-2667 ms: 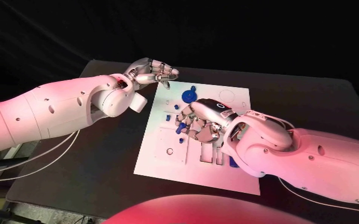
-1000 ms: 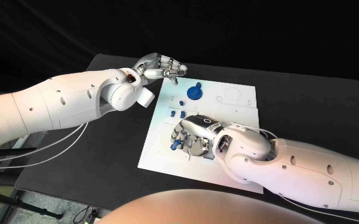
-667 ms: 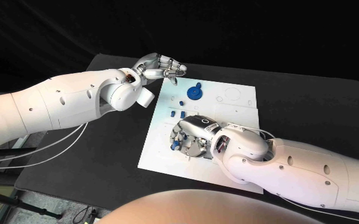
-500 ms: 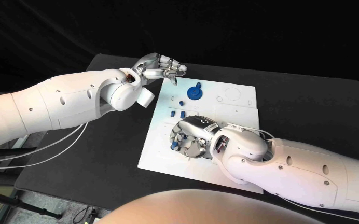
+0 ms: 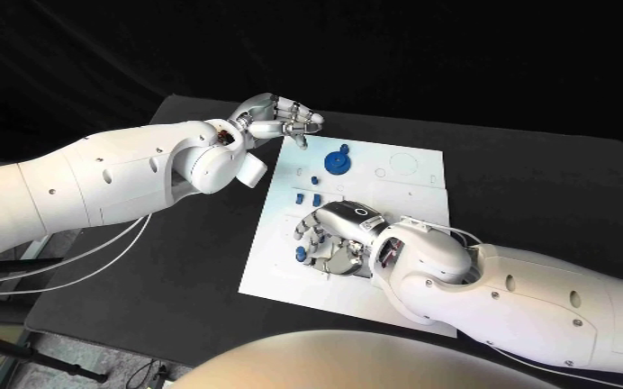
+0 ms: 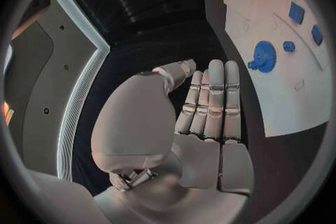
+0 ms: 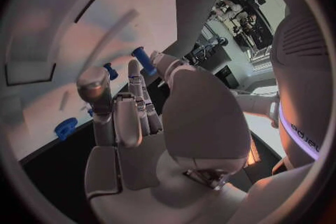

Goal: Assemble the parts on the task board

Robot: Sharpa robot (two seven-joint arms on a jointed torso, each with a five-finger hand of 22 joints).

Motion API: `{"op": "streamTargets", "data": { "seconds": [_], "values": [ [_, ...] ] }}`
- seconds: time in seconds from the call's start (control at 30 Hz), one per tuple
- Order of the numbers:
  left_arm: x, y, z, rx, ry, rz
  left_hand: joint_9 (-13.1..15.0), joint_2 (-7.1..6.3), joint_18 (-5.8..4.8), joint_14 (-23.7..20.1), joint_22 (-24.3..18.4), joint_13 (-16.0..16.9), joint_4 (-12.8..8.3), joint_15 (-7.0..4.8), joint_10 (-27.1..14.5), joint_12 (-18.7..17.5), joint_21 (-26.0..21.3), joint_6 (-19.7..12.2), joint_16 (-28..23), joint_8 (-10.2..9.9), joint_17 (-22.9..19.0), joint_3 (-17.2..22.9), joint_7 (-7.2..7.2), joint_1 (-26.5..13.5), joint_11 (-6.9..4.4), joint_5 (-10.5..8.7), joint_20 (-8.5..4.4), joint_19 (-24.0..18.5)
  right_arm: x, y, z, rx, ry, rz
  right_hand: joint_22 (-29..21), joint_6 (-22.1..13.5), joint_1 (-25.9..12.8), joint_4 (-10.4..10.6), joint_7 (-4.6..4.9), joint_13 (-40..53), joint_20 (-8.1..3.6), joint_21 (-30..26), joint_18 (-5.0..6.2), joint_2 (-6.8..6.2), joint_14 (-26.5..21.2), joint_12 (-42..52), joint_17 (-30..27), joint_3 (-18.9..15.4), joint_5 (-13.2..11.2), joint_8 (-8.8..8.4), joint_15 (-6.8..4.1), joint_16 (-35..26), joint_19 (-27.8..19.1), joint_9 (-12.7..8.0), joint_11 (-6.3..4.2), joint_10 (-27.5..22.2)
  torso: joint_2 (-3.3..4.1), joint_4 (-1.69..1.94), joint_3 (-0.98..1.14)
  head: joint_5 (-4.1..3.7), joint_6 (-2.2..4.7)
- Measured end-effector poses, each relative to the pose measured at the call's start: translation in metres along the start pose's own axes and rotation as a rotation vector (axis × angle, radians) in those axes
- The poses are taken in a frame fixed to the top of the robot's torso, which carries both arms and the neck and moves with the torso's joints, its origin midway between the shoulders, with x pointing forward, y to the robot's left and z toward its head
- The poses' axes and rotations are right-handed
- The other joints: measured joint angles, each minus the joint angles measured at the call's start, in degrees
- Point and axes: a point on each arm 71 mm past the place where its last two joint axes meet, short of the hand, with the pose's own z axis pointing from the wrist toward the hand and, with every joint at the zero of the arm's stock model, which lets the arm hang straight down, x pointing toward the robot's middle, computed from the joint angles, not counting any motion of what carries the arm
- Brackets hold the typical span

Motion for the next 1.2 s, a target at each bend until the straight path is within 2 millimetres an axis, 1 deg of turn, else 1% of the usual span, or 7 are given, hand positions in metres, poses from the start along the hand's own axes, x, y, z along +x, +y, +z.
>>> {"op": "streamTargets", "data": {
  "seconds": [0.33, 0.37, 0.53, 0.67, 0.73, 0.9, 1.2],
  "values": [
    [-0.002, 0.001, -0.001, -0.002, -0.004, 0.001, -0.01, 0.0, 0.0, 0.0, 0.0, 0.0, -0.16, 0.0, 0.0, 0.0, 0.0, 0.0, 0.0, 0.0, 0.0, 0.16, 0.0, 0.0, 0.0, 0.0, 0.0, 0.0, -0.04, -0.023, -0.042, 0.024, -0.161, 0.135, -0.01, -0.31, 3.77, -0.21, 0.2, 2.15, -0.27, 2.39, -0.18, 2.31, 0.0, 3.08, 1.48, -2.65, 1.58, -0.55, 0.0, 0.86, 1.11, -0.2, -0.05, 2.08, -0.1, -0.11, 0.0, -0.51, 0.43],
    [-0.002, 0.001, -0.001, -0.002, -0.004, 0.001, -0.01, 0.0, 0.0, 0.0, 0.0, 0.0, -0.15, 0.0, 0.0, 0.0, 0.0, 0.0, 0.0, 0.0, 0.0, 0.16, 0.0, 0.0, 0.0, 0.0, 0.0, 0.0, -0.045, -0.028, -0.047, 0.034, -0.176, 0.153, -0.01, 1.8, 3.88, -0.21, 0.53, 3.1, -0.19, 3.08, -0.93, 2.32, 0.0, 4.33, 2.35, -2.65, 2.01, 0.4, 0.0, 1.35, 1.44, 0.2, -0.05, 3.46, -0.12, -0.13, 0.0, -0.65, 0.5],
    [-0.004, 0.001, -0.001, -0.003, -0.009, 0.003, -0.01, 0.0, 0.0, 0.0, -0.01, 0.0, -0.15, 0.0, 0.0, 0.0, 0.0, 0.0, 0.0, 0.0, 0.0, 0.16, 0.0, 0.0, 0.0, 0.0, 0.0, 0.0, -0.07, -0.062, -0.081, 0.142, -0.234, 0.264, -0.01, 4.77, 2.08, 1.28, -0.51, 11.34, -0.8, 4.68, -0.93, 1.12, 0.11, 13.59, 3.39, -5.59, 2.91, 3.86, -0.85, 1.8, 2.05, 1.67, -1.15, 5.77, -0.33, -0.38, -0.07, -1.55, 0.77],
    [-0.005, 0.002, -0.002, -0.004, -0.011, 0.003, -0.01, 0.0, 0.0, 0.0, 0.0, 0.0, -0.15, 0.0, 0.0, 0.0, 0.0, 0.0, 0.0, 0.0, 0.0, 0.16, 0.0, 0.0, 0.0, 0.0, 0.0, 0.0, -0.076, -0.084, -0.109, 0.26, -0.226, 0.331, -0.01, 1.83, -4.4, 5.67, -1.51, 51.38, -1.48, 6.8, -0.92, 3.41, 0.11, 52.24, 6.27, -14.68, 4.55, 11.02, -1.15, 3.67, 2.87, 5.2, -1.68, 6.12, -0.52, -0.71, -0.09, -2.38, 0.99],
    [-0.006, 0.002, -0.002, -0.004, -0.012, 0.004, -0.01, 0.0, 0.0, 0.0, -0.01, 0.0, -0.15, 0.0, 0.0, 0.0, 0.0, 0.0, 0.0, 0.0, 0.0, 0.16, 0.0, 0.0, 0.0, 0.0, 0.0, 0.0, -0.076, -0.091, -0.119, 0.315, -0.207, 0.353, -0.01, 1.42, -4.31, 6.02, -1.58, 60.26, -1.32, 8.25, -1.7, 4.69, 0.11, 61.3, 7.78, -17.05, 4.55, 13.18, -1.15, 4.59, 3.59, 6.02, -1.69, 7.61, -0.57, -0.88, -0.09, -2.81, 1.01],
    [-0.006, 0.002, -0.002, -0.006, -0.013, 0.005, -0.02, 0.0, 0.0, 0.0, -0.01, 0.0, -0.15, 0.0, 0.01, 0.0, 0.0, 0.0, 0.0, 0.0, 0.0, 0.16, 0.0, 0.0, 0.0, 0.0, 0.0, 0.0, -0.071, -0.109, -0.146, 0.452, -0.161, 0.381, -0.01, 0.63, -4.15, 6.15, -1.73, 68.38, -1.43, 10.72, -1.84, 6.11, 0.11, 68.79, 8.07, -21.46, 4.55, 15.7, -1.15, 5.86, 4.3, 6.49, -1.79, 10.11, -0.77, -1.24, -0.1, -4.53, 0.96],
    [-0.006, 0.003, -0.003, -0.005, -0.013, 0.005, -0.02, 0.0, 0.0, -0.21, -0.01, 0.0, -0.15, 0.21, 0.01, 0.0, 0.0, -0.2, 0.0, 0.0, 0.0, 0.16, -0.2, 0.0, 0.0, 0.0, 0.0, 0.0, -0.049, -0.123, -0.171, 0.604, -0.102, 0.388, -0.02, 0.9, -3.98, 6.25, -2.1, 69.05, -1.54, 12.85, -1.83, 7.17, -0.01, 72.04, 8.06, -26.33, 4.77, 17.45, -1.27, 6.62, 5.02, 6.39, -2.07, 11.5, -1.01, -1.47, -0.16, -6.93, 0.57]
  ]
}}
